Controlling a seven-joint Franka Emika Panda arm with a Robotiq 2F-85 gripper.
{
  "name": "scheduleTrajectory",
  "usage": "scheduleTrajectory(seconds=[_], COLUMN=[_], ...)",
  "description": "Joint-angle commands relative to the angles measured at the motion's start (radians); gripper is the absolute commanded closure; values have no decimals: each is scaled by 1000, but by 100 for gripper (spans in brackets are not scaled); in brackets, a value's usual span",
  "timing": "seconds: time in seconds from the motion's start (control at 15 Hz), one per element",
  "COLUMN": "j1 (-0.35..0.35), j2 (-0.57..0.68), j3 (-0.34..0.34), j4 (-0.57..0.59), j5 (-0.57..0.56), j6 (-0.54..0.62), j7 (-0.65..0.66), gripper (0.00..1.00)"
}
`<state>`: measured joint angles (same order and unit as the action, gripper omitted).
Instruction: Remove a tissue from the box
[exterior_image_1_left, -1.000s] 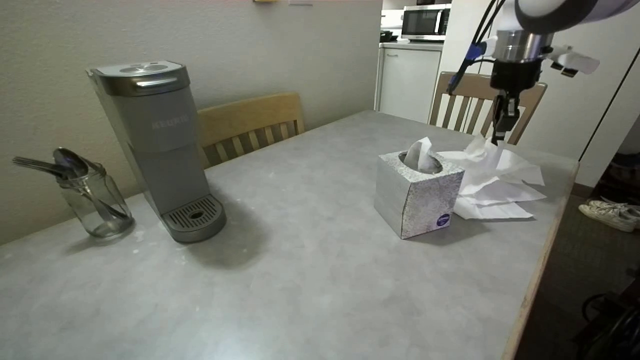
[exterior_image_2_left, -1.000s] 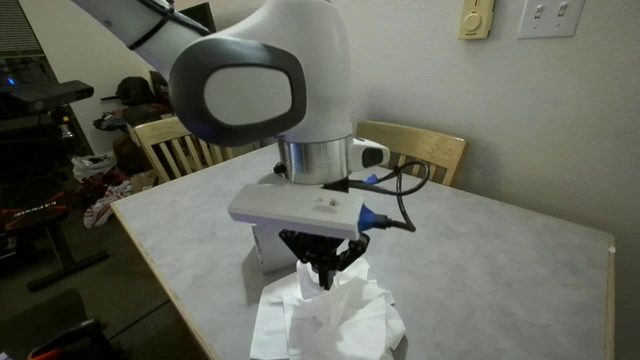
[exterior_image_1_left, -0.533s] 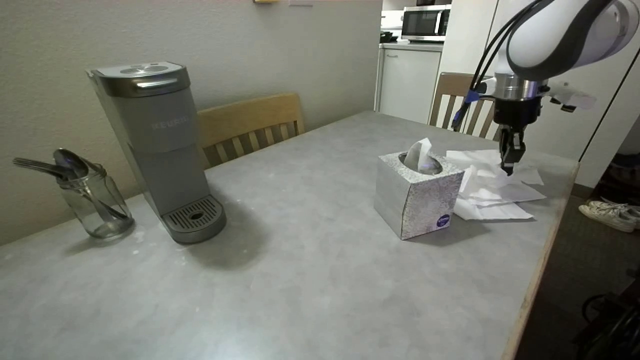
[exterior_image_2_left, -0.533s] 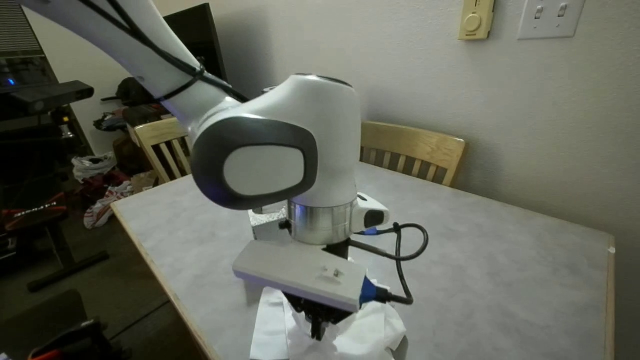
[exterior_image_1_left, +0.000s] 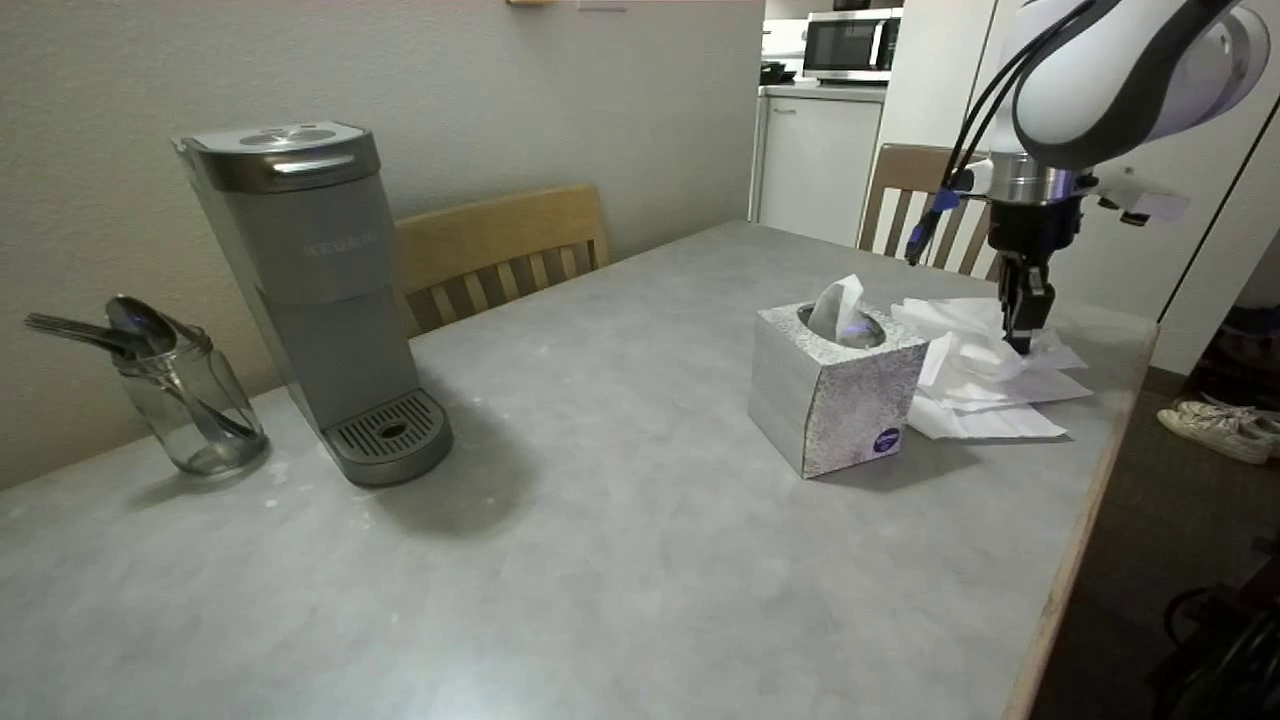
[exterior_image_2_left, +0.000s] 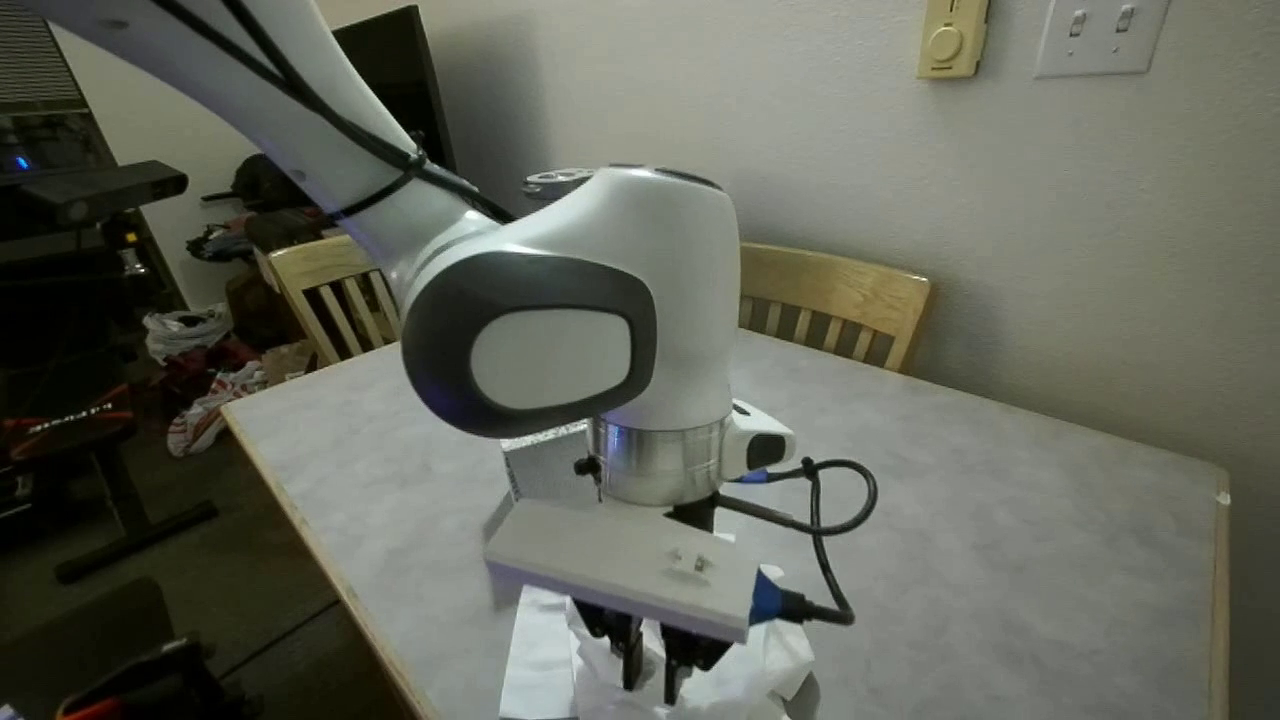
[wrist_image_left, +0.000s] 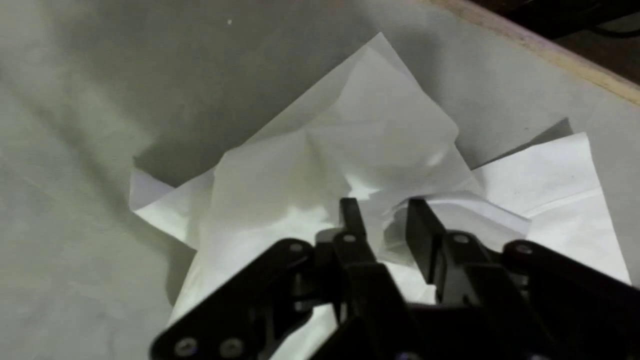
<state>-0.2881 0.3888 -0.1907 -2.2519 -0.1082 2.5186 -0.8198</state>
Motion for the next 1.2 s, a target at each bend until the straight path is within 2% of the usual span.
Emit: scheduleTrajectory(seconds=[0.0, 0.33, 0.4, 0.8, 0.87, 1.13], j1=[-9, 9, 12, 65, 60, 76], j2=[-107, -266, -293, -399, -387, -404], j3=[2, -1, 1, 4, -8, -6], j4=[-22, -13, -8, 51, 32, 44], j5=[-54, -78, -70, -76, -64, -64], j6=[-20, -120, -149, -362, -309, -342], j7=[-8, -4, -13, 69, 36, 62], gripper=[38, 4, 1, 0, 0, 0])
